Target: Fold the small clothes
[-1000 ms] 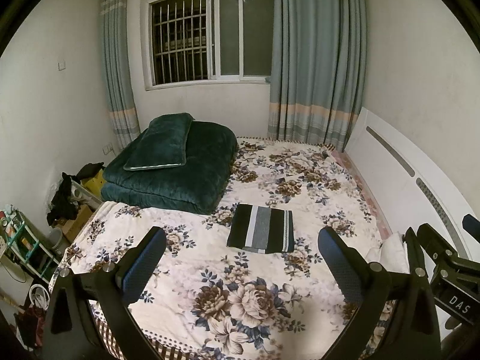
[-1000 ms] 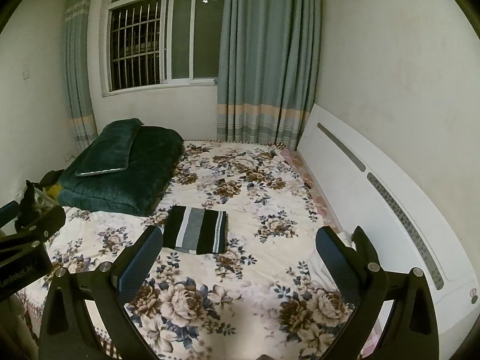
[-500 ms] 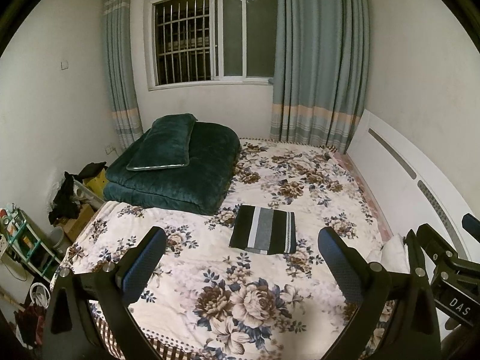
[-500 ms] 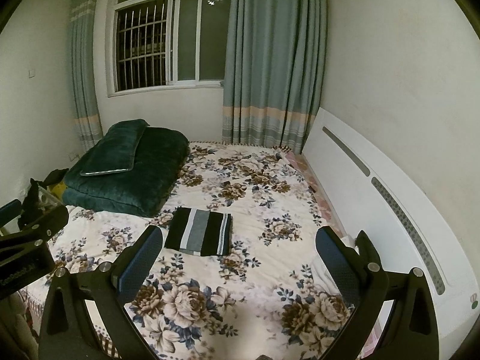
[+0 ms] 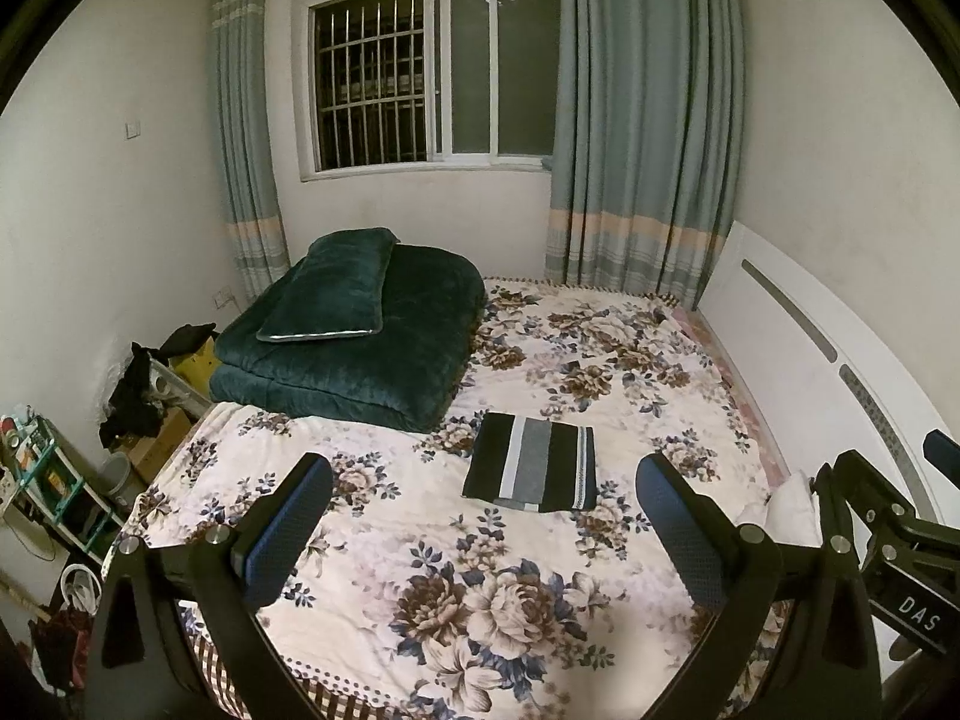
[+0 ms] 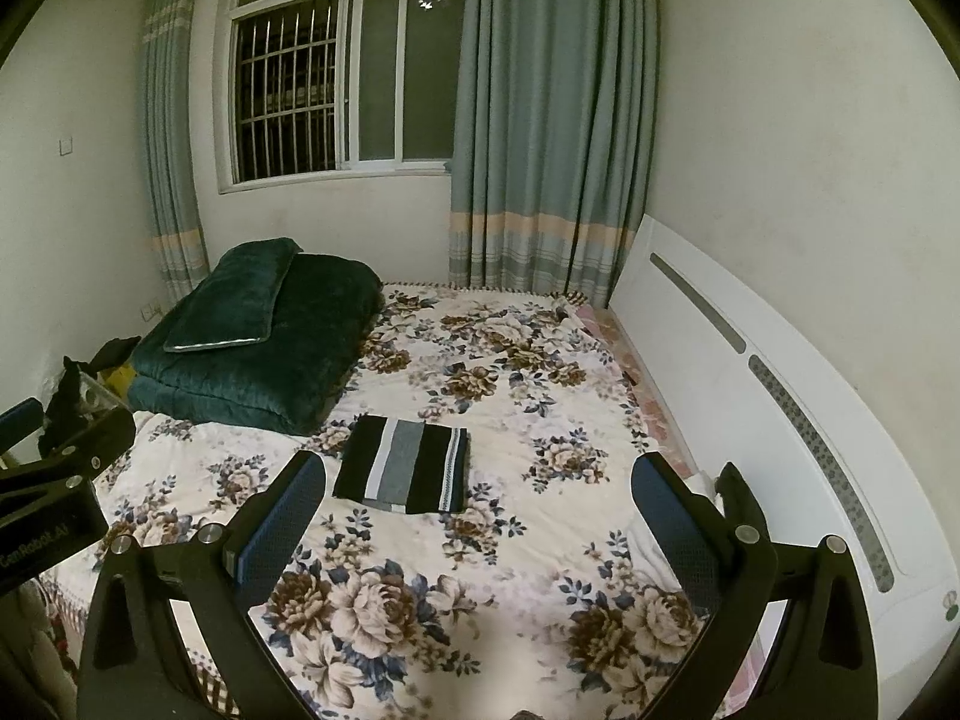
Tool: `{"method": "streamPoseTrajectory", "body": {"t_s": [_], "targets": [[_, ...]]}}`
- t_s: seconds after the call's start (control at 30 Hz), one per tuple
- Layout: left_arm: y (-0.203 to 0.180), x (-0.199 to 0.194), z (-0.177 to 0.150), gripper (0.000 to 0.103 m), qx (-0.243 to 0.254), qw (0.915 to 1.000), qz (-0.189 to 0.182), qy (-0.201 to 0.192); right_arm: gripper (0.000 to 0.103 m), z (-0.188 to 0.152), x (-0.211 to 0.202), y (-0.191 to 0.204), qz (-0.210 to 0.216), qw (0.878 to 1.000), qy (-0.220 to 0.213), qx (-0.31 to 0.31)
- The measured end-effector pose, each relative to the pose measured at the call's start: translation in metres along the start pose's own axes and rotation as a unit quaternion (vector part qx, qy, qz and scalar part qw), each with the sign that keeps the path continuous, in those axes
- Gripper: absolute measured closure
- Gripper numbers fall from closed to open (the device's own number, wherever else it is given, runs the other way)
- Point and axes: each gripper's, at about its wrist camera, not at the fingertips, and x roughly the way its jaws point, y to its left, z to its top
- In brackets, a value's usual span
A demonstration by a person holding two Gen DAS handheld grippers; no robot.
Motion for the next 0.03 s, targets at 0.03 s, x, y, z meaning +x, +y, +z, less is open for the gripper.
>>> {"method": "streamPoseTrajectory", "body": {"t_s": [0.03], "targets": [[0.0016, 0.0, 0.0022, 0.0, 0.0, 1.0, 0.001, 0.0, 0.0, 0.0001, 0.0, 0.0003, 0.0, 1.0, 0.0, 0.0]]}}
